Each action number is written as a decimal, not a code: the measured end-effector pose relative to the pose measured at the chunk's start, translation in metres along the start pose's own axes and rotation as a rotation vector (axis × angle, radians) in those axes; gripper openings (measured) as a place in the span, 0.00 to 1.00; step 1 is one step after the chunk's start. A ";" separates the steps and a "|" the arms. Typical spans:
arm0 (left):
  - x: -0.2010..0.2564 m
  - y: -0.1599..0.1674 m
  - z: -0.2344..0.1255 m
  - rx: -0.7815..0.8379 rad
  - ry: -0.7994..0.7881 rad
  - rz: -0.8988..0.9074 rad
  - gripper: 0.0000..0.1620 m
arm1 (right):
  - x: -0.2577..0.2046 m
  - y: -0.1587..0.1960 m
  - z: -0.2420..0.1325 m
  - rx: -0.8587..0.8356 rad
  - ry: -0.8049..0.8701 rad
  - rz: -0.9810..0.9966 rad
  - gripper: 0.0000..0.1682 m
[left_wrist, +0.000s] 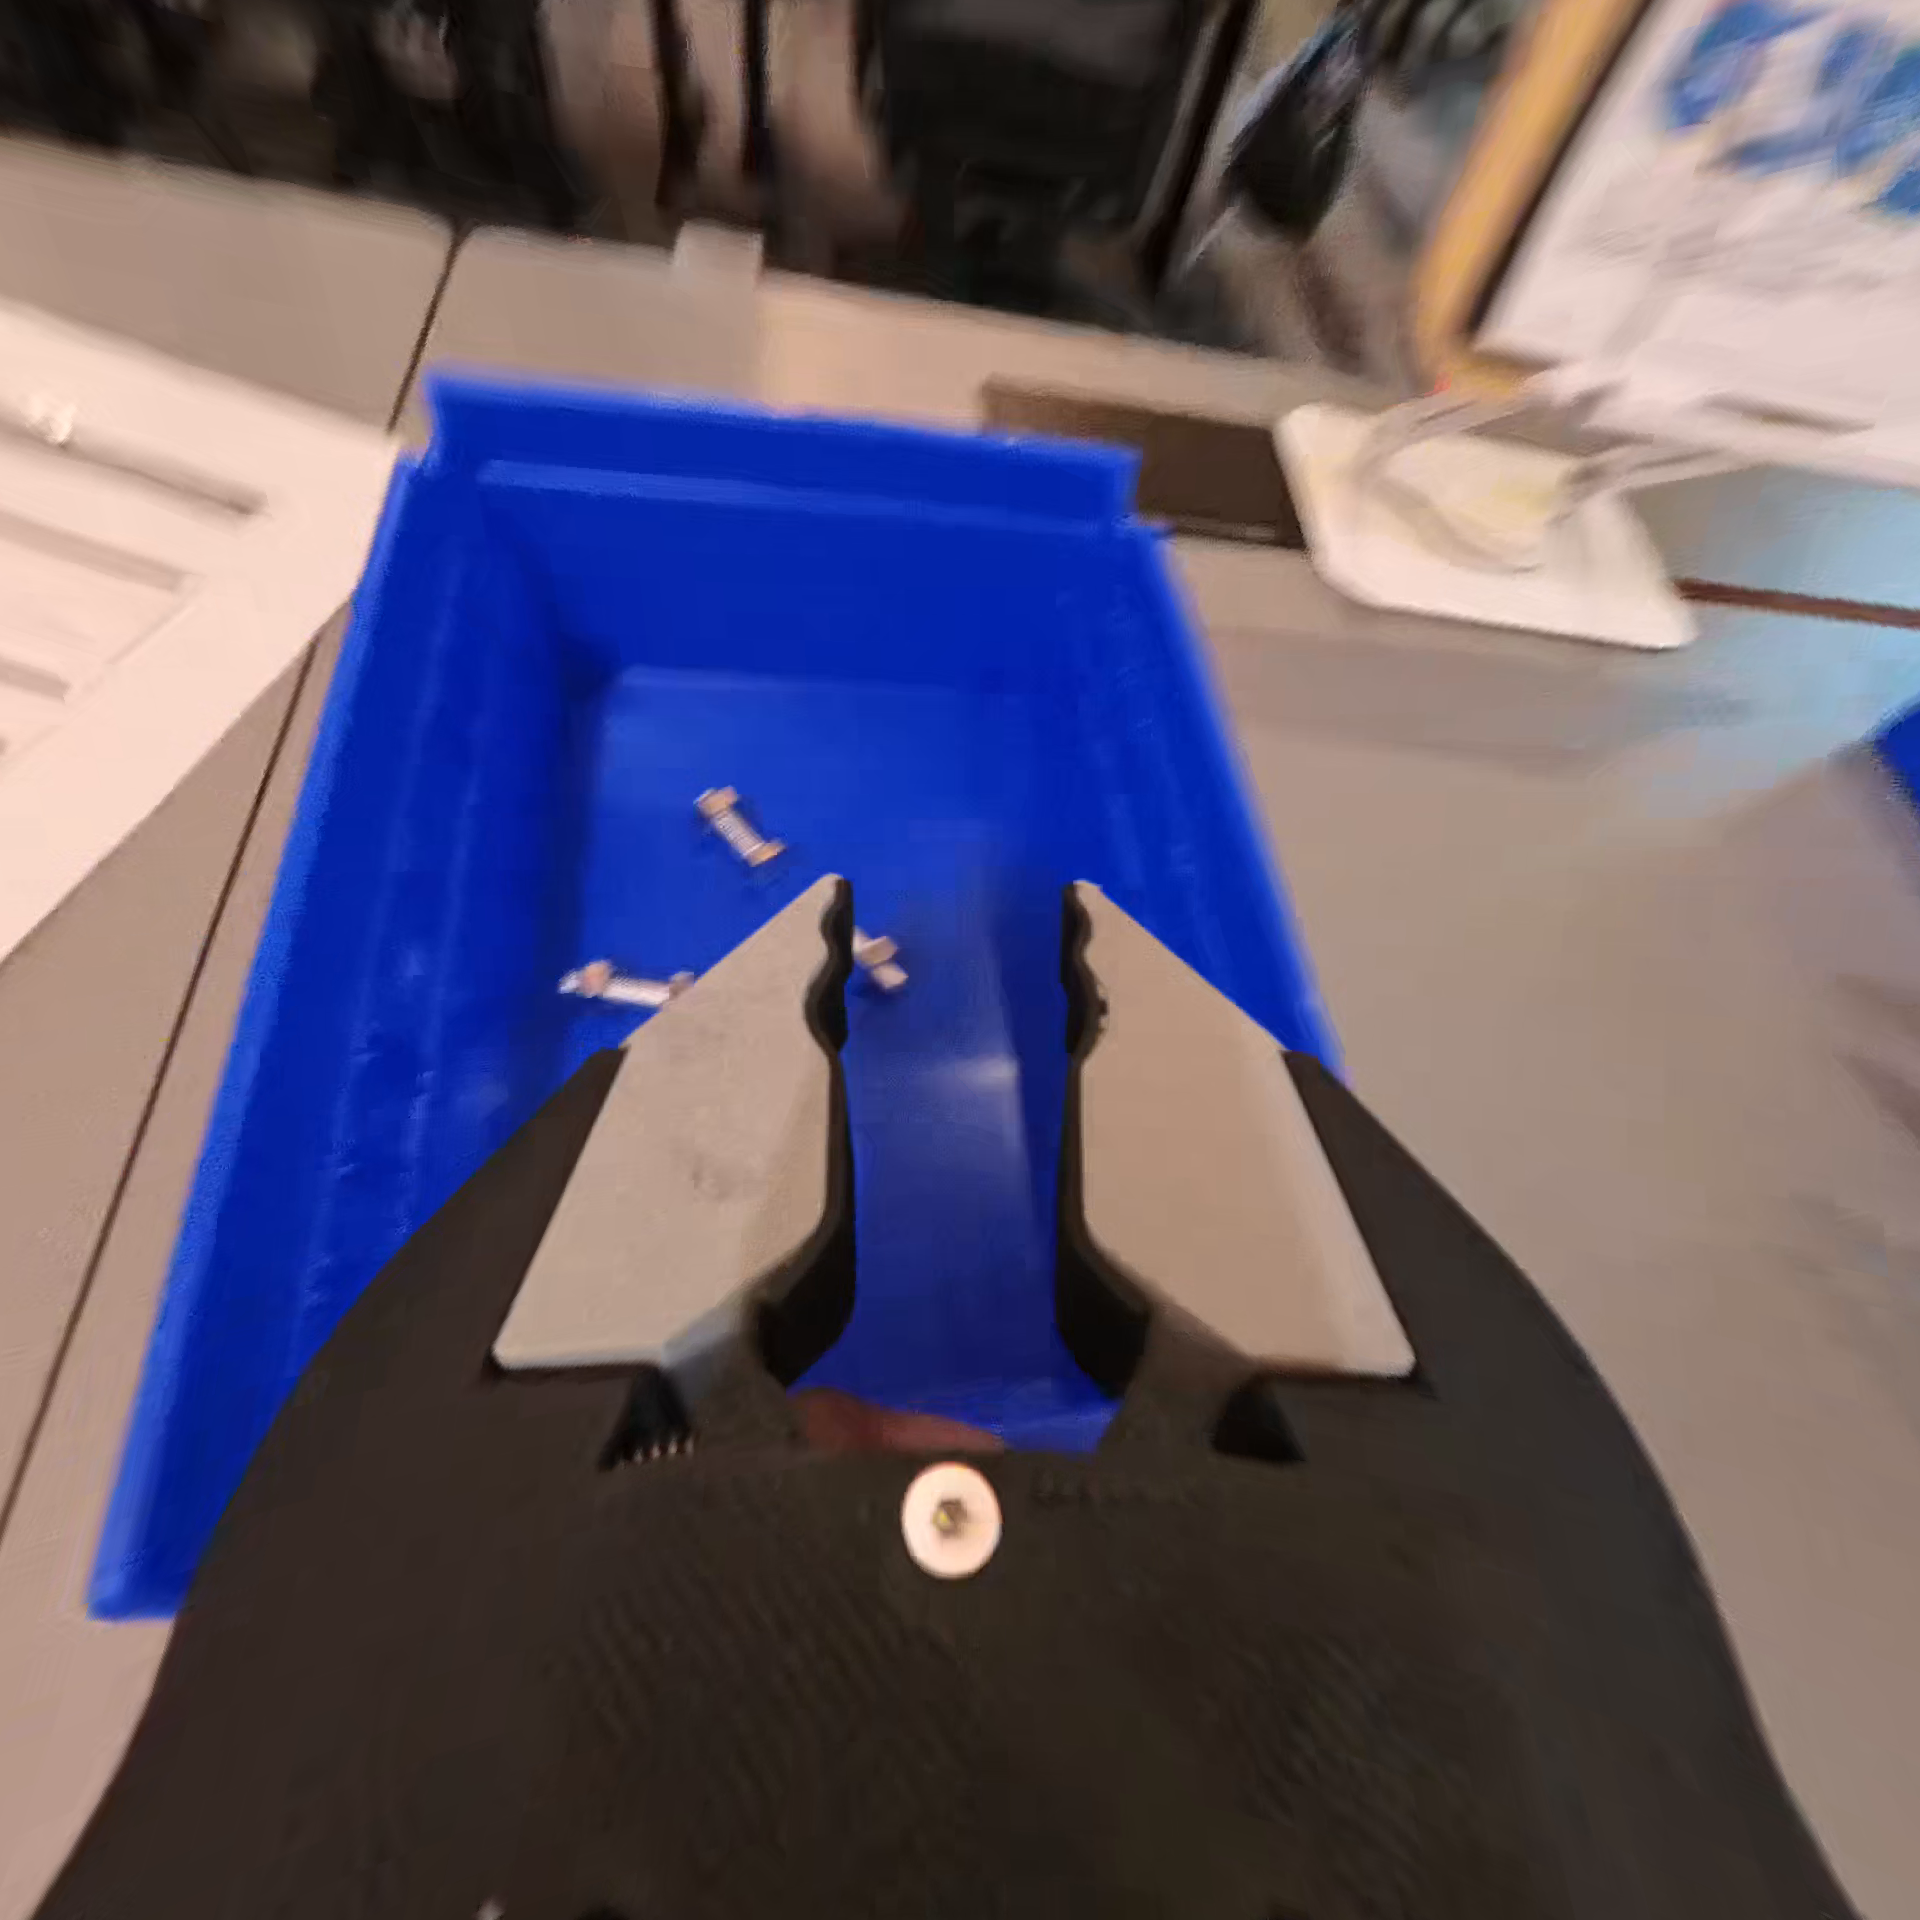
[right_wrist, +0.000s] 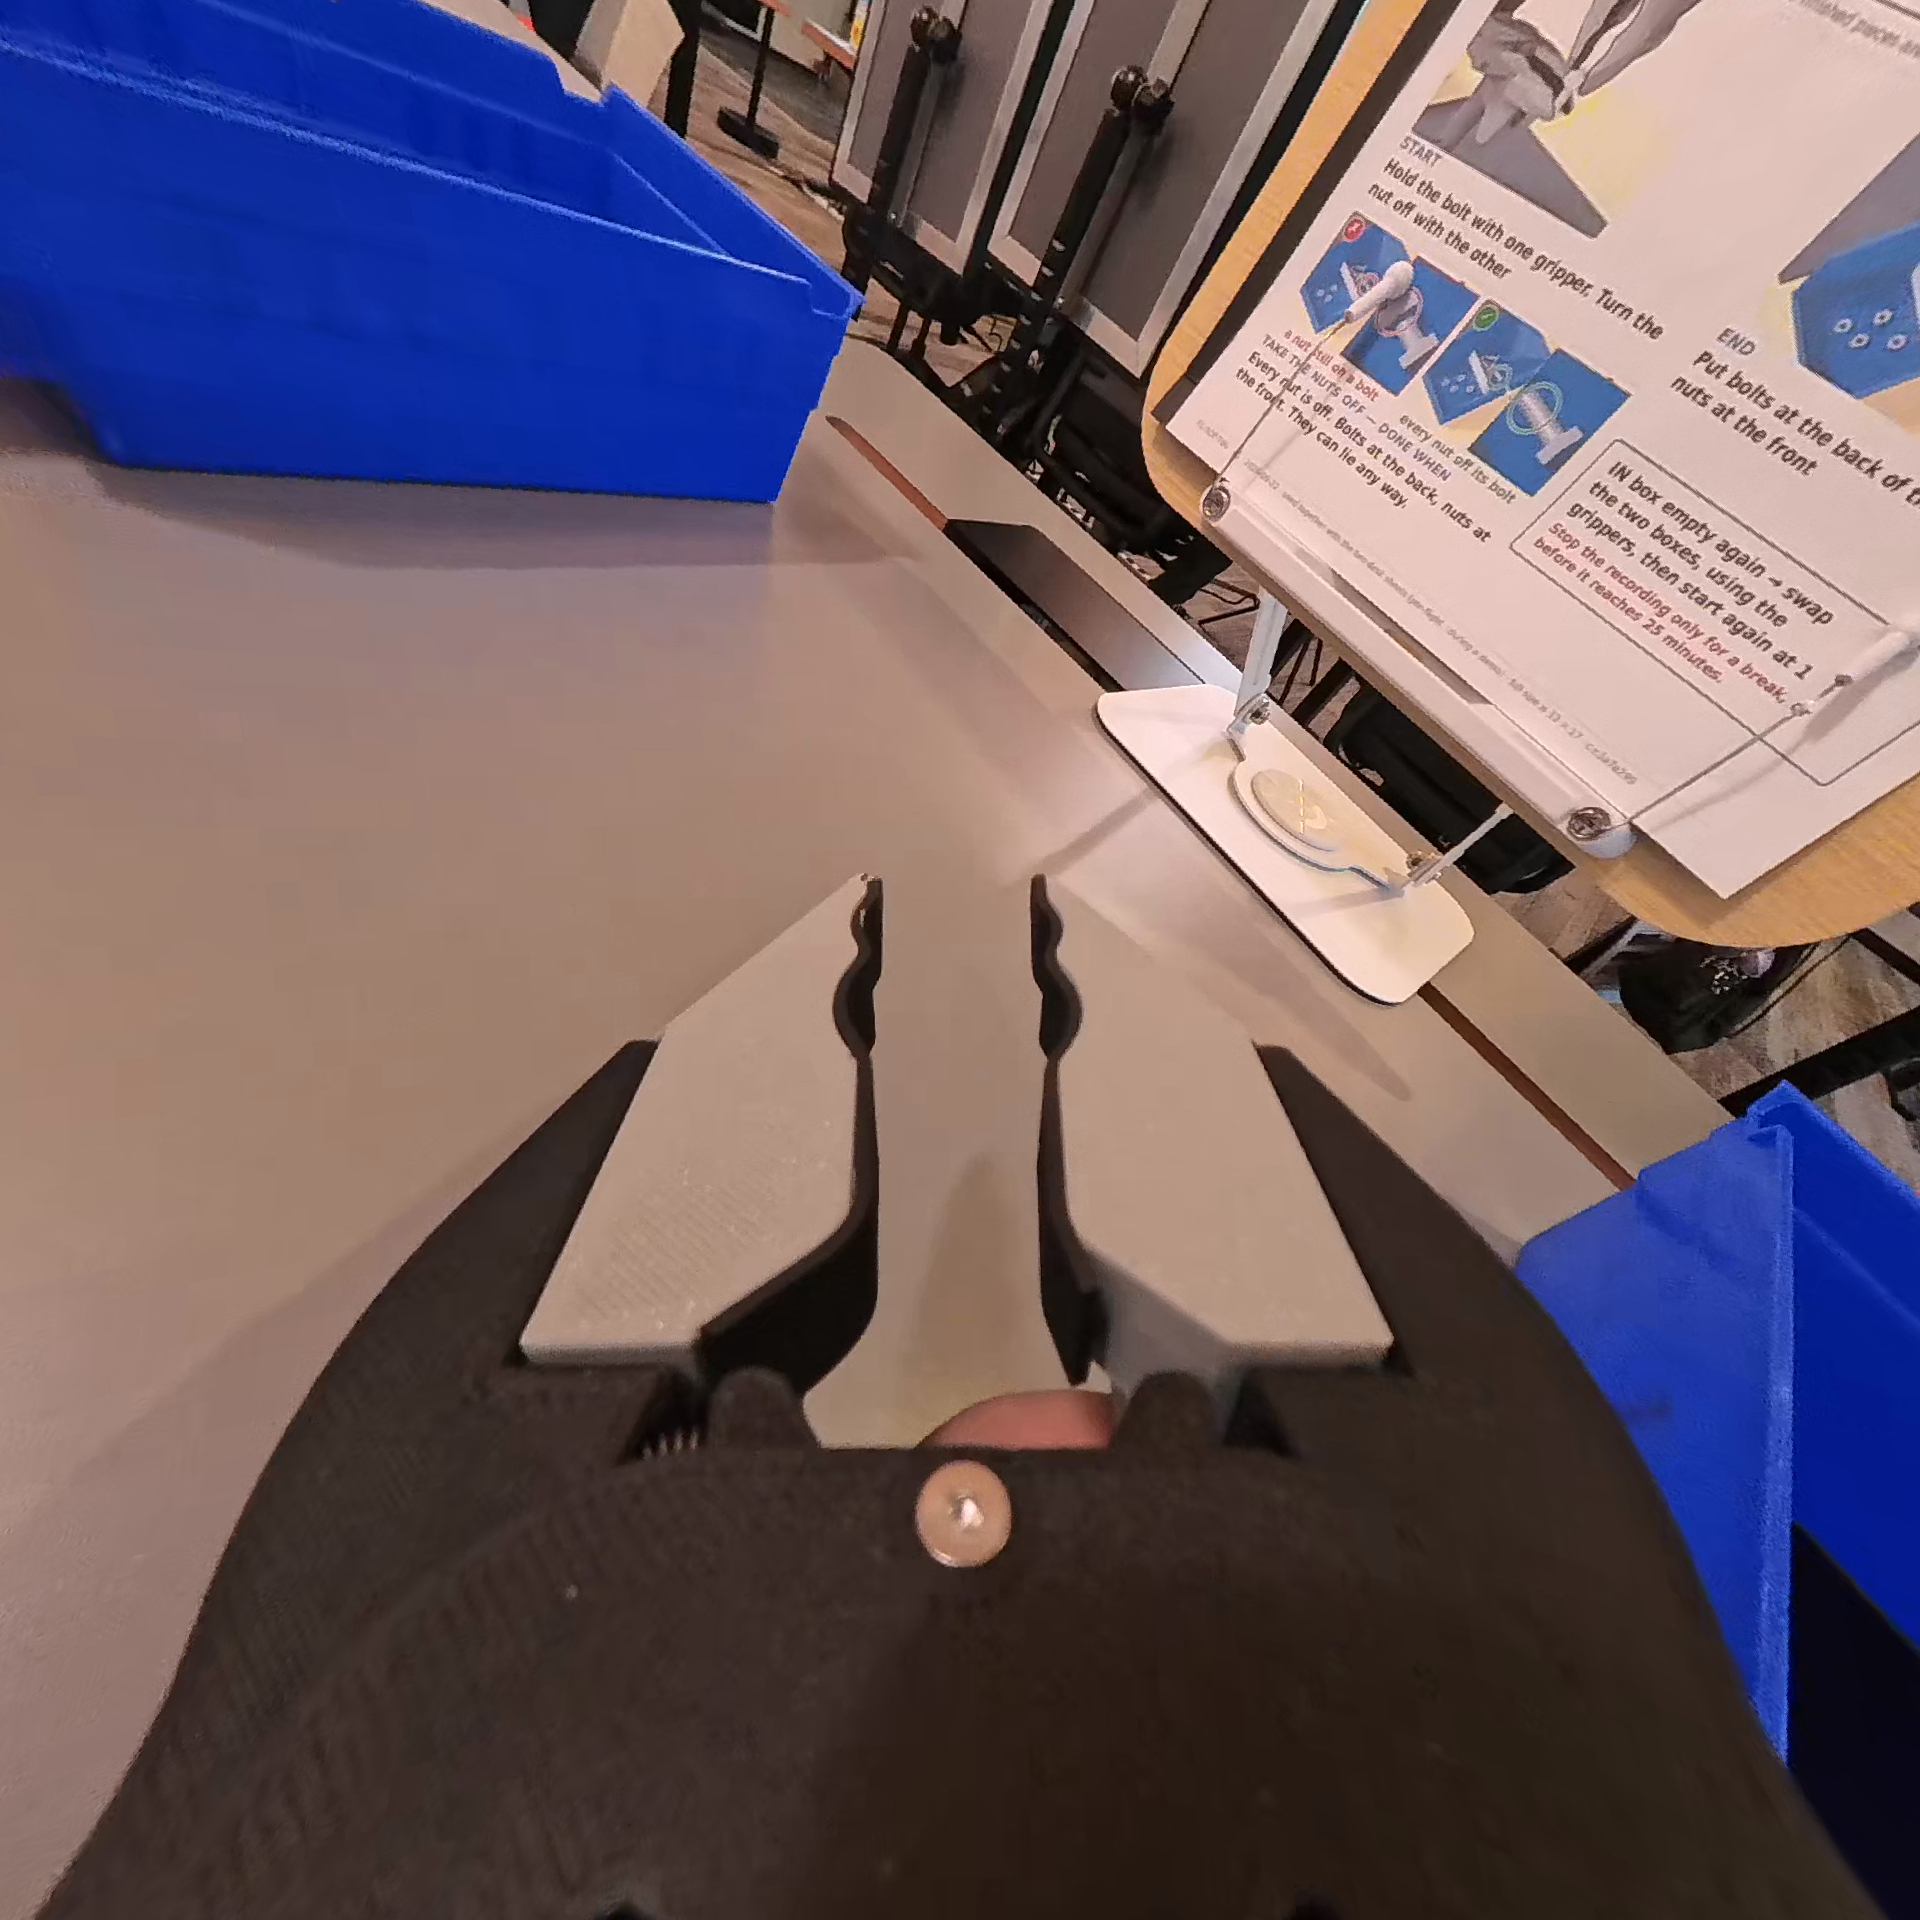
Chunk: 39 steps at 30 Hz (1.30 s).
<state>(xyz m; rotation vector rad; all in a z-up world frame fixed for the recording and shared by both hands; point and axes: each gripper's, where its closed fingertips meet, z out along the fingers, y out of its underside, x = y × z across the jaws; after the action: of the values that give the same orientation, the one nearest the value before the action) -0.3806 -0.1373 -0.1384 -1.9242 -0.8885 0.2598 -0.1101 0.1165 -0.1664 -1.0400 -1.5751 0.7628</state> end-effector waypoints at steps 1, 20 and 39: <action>-0.019 0.006 0.011 -0.049 -0.046 -0.041 0.19 | 0.000 -0.001 0.000 0.004 -0.001 0.000 0.15; -0.115 0.074 0.075 -0.396 -0.569 -0.367 0.20 | -0.006 -0.005 -0.005 0.024 -0.010 -0.071 0.15; -0.060 0.019 0.065 -0.160 -0.262 -0.028 0.10 | -0.004 -0.004 -0.005 0.035 -0.054 0.022 0.15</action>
<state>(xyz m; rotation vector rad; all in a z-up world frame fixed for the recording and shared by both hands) -0.4482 -0.1383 -0.1987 -2.0532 -1.1373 0.4431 -0.1056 0.1108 -0.1636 -1.0199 -1.5927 0.8371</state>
